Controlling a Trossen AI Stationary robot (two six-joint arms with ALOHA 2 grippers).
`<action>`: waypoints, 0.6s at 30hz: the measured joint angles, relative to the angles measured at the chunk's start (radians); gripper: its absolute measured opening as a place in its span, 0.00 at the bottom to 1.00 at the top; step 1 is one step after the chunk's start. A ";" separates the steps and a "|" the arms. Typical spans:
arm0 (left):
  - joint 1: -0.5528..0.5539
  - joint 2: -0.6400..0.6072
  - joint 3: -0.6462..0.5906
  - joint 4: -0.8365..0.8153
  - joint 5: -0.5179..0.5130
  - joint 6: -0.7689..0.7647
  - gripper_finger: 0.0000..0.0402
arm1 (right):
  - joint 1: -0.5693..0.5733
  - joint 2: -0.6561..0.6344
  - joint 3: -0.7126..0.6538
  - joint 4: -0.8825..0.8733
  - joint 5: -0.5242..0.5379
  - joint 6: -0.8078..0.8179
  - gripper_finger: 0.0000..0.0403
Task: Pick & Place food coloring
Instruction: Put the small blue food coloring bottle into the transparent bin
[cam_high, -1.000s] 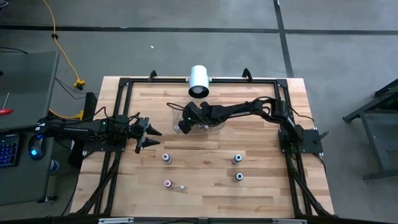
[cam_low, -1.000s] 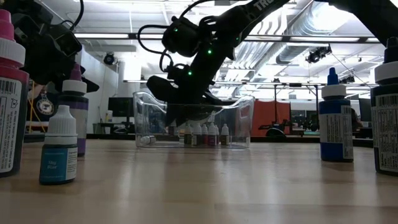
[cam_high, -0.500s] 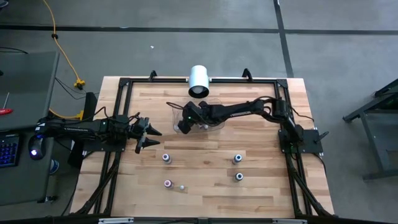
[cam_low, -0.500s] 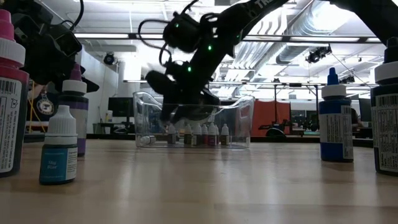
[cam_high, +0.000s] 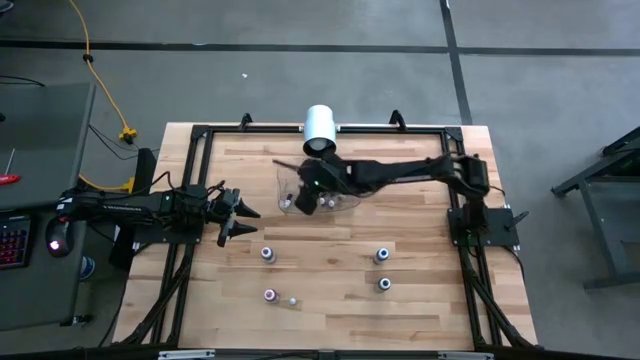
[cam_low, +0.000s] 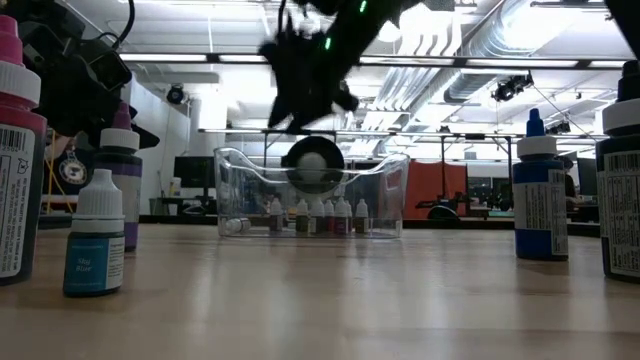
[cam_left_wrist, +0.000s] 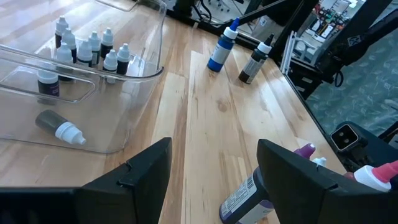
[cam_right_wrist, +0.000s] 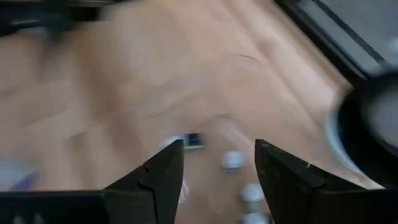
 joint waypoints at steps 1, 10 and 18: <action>0.000 0.000 0.000 0.000 0.000 0.000 0.58 | 0.015 -0.019 0.000 -0.005 -0.020 -0.031 0.46; 0.000 0.000 0.000 0.000 0.000 0.000 0.58 | 0.155 -0.073 0.000 -0.020 -0.286 -0.223 0.46; 0.000 0.000 0.000 0.000 0.000 0.000 0.58 | 0.269 -0.054 -0.001 -0.036 -0.337 -0.299 0.46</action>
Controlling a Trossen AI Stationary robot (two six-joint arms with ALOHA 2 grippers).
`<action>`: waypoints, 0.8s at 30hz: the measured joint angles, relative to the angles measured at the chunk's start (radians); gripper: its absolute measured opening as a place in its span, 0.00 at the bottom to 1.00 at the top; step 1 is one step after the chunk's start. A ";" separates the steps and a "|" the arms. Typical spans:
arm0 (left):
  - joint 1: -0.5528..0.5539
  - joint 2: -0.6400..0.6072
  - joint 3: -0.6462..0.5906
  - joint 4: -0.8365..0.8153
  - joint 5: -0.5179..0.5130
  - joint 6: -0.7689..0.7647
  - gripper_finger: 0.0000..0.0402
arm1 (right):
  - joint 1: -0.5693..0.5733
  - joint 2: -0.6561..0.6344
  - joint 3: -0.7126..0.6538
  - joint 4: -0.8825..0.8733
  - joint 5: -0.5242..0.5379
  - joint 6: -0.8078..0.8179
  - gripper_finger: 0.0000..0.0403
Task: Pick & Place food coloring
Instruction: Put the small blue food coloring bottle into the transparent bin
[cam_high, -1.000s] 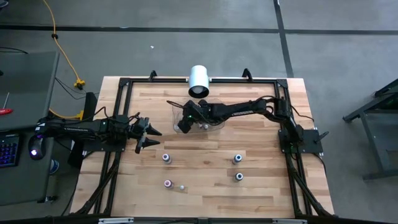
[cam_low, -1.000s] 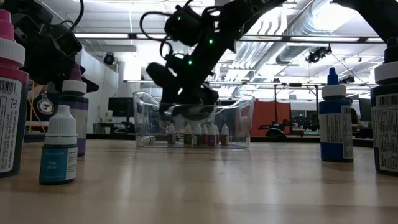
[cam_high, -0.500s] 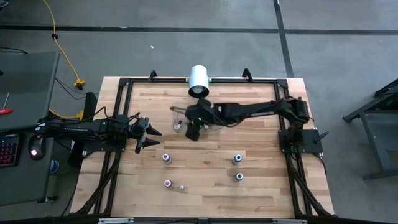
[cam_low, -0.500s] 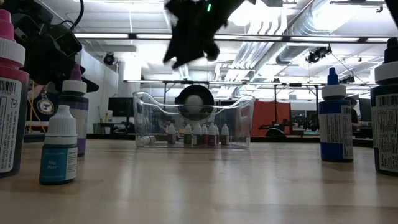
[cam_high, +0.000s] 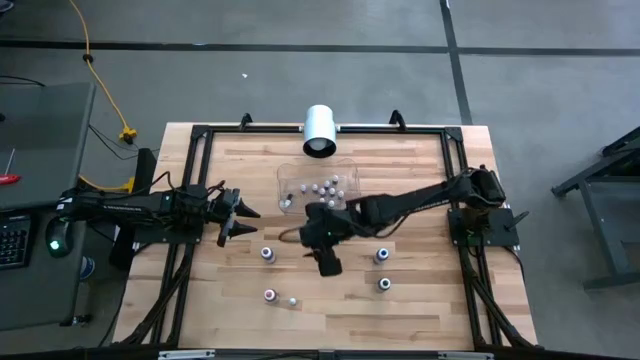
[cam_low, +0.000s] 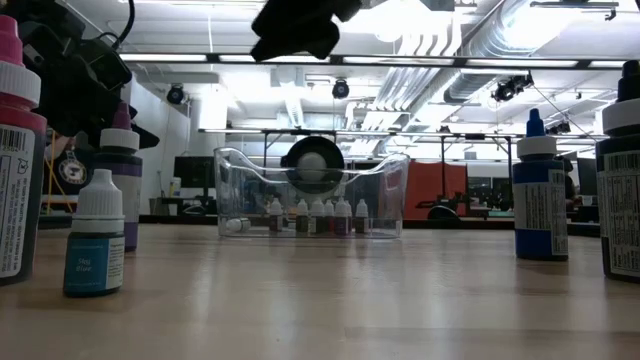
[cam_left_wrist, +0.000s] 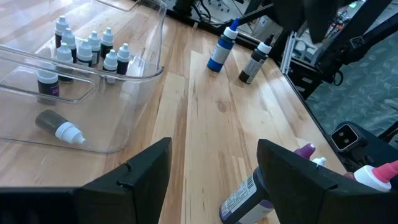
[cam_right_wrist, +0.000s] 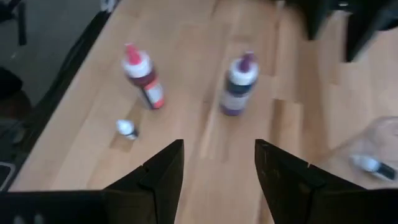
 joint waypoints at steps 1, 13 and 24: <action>0.000 0.000 0.000 0.000 0.000 0.000 0.58 | 0.012 0.006 0.000 0.001 -0.001 0.002 0.46; 0.000 0.000 0.000 0.000 0.000 0.000 0.58 | 0.140 0.197 0.000 0.184 0.010 0.135 0.46; 0.000 0.000 0.000 0.000 0.000 0.000 0.58 | 0.211 0.272 0.000 0.302 0.097 0.245 0.46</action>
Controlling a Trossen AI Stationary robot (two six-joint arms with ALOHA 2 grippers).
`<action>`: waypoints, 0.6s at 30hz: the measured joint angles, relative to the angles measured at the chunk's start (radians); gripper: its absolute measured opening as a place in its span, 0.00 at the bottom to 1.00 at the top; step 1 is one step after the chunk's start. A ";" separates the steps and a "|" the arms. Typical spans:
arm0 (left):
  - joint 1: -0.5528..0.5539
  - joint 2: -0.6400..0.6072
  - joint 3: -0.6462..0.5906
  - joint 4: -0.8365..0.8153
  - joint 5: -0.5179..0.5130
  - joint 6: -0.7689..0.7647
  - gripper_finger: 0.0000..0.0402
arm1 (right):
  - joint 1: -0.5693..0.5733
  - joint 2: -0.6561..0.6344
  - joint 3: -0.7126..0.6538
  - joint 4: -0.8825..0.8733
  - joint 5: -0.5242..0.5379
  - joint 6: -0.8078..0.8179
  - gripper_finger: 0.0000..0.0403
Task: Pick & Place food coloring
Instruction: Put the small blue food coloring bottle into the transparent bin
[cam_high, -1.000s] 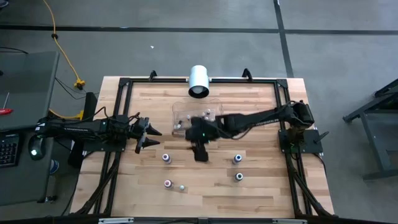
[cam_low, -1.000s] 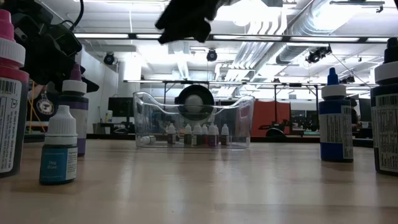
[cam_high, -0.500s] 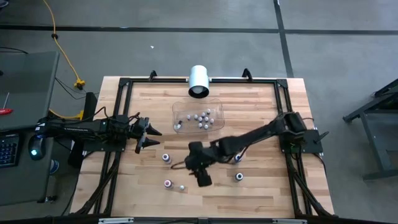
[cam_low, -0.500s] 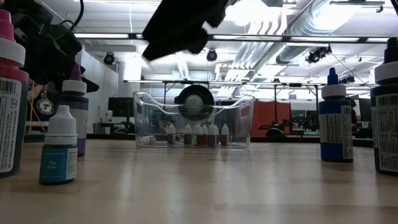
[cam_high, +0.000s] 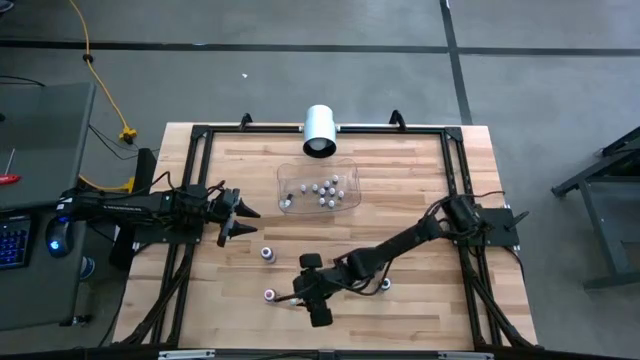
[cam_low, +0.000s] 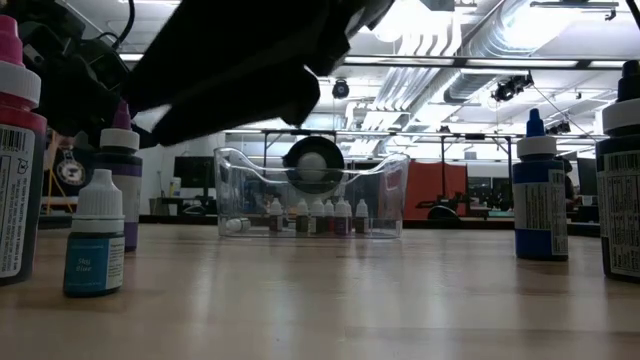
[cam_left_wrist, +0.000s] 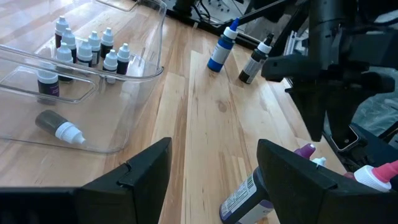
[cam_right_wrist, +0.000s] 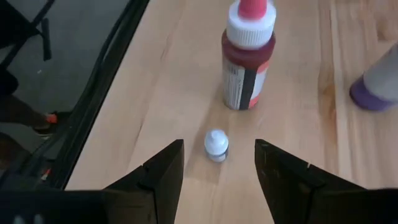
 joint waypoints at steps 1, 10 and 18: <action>0.000 0.000 0.000 0.000 0.000 0.000 0.58 | 0.001 0.007 0.000 0.002 0.004 0.015 0.46; 0.000 0.000 0.000 0.000 0.000 0.000 0.58 | 0.000 0.056 0.000 0.070 -0.001 0.054 0.46; 0.000 0.000 0.000 0.000 0.000 0.000 0.58 | 0.001 0.087 0.000 0.116 -0.020 0.055 0.46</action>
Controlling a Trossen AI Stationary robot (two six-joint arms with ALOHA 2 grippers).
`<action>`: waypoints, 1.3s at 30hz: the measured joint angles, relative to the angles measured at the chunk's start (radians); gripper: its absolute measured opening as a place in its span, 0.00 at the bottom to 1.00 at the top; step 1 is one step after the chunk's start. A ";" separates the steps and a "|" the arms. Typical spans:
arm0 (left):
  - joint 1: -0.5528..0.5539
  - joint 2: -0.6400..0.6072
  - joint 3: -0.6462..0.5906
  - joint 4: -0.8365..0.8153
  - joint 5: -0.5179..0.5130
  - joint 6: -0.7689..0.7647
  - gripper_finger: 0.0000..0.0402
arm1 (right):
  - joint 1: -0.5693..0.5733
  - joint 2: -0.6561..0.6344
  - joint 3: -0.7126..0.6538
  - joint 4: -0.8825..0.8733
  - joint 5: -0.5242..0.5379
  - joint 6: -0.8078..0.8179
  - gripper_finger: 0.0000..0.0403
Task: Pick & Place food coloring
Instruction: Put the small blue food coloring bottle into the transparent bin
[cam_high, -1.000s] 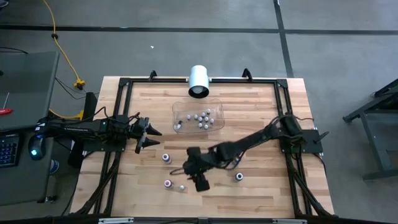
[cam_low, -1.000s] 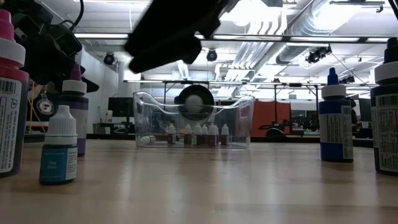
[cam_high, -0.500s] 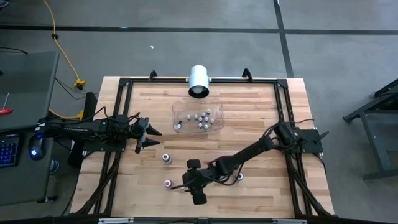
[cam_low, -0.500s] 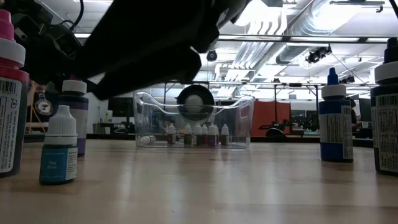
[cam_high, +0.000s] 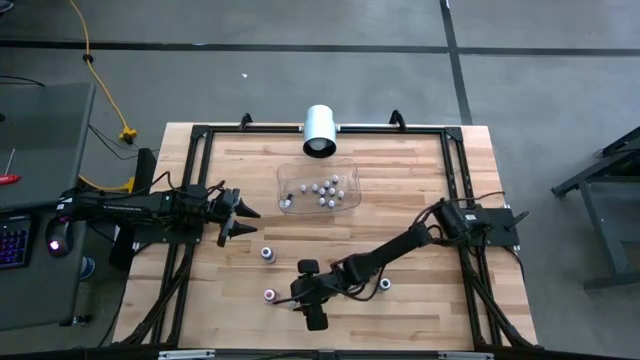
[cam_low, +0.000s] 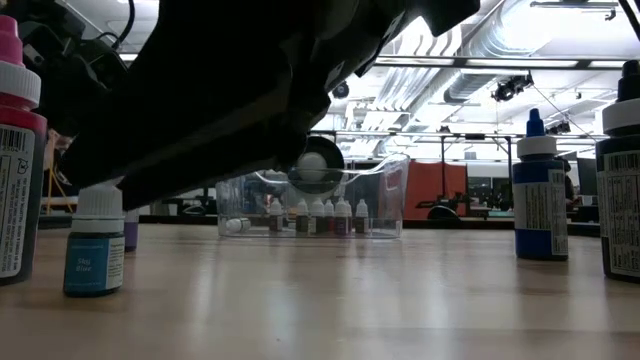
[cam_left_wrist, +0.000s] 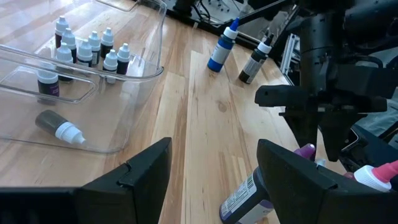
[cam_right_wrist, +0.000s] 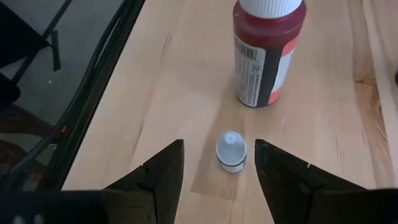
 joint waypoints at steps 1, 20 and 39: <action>0.000 0.000 0.000 0.000 0.000 0.000 0.58 | 0.000 0.001 0.000 0.000 0.000 0.000 0.46; 0.000 0.000 0.000 0.000 0.000 0.000 0.58 | -0.006 0.001 0.000 0.003 -0.007 -0.026 0.43; 0.000 0.000 0.000 0.000 0.000 0.000 0.58 | -0.021 0.010 0.001 0.018 -0.018 -0.029 0.33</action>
